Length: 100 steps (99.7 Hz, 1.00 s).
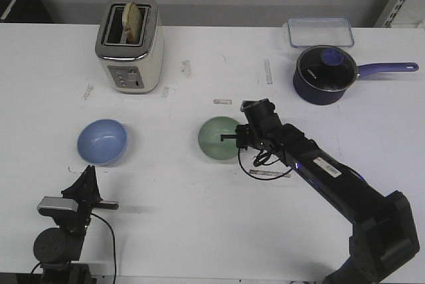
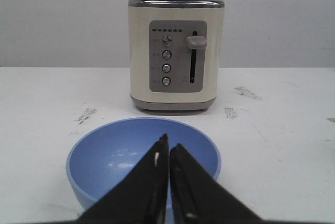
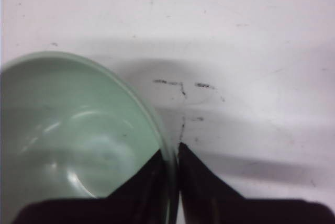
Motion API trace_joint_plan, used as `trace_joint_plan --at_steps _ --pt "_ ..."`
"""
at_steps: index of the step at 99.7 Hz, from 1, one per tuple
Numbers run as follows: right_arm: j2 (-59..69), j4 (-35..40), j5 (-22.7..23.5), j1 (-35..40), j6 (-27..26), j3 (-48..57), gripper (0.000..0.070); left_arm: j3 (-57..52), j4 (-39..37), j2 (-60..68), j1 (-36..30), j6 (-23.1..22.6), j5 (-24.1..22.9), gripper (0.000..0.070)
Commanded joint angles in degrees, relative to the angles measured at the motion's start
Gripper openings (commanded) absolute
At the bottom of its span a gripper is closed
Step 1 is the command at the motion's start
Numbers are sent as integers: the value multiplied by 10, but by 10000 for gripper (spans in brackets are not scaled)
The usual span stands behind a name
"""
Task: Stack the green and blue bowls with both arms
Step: 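Slide the green bowl with the right gripper toward the table center, then release the green bowl and retract the right gripper to rest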
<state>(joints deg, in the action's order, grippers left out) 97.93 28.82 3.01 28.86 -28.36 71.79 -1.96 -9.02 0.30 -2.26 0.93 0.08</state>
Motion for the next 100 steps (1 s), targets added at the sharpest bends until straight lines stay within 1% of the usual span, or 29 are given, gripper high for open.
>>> trace_joint_plan --at_steps 1,6,17,24,33,39,49,59,63,70,80,89,91,100 --pt "8 -5 0 4 -5 12 197 12 -9 -1 0 -3 -1 1" --pt "3 -3 -1 4 -5 12 269 12 -9 -1 0 -3 -1 2" --pt "-14 0 -3 4 2 12 368 12 -9 -1 0 -3 -1 2" --pt "-32 2 -10 4 20 12 374 12 -9 -1 0 -3 -1 1" --pt "-63 4 -37 2 58 12 374 12 -9 -1 0 -3 -1 1" --pt "-83 4 -53 -3 99 12 374 12 -9 -1 0 -3 -1 2" --pt "-116 3 -76 -12 185 12 373 12 -9 -1 0 -3 -1 2" --pt "-143 -7 -80 -26 261 5 370 12 -9 -1 0 -3 -1 1" --pt "-155 -23 -79 -34 282 -6 348 12 -9 -1 0 -3 -1 2" --pt "-182 -62 -76 -51 303 -35 264 12 -9 -1 0 -3 -1 2" --pt "-222 -123 -73 -81 303 -84 128 12 -9 -1 0 -3 -1 1" --pt "-258 -155 -73 -113 303 -125 17 12 -9 -1 1 -3 -1 1" --pt "-266 -161 -73 -120 303 -133 7 12 -9 -1 0 -3 -1 2" --pt "-304 -184 -73 -156 303 -174 7 12 -9 -1 0 -3 -1 1"
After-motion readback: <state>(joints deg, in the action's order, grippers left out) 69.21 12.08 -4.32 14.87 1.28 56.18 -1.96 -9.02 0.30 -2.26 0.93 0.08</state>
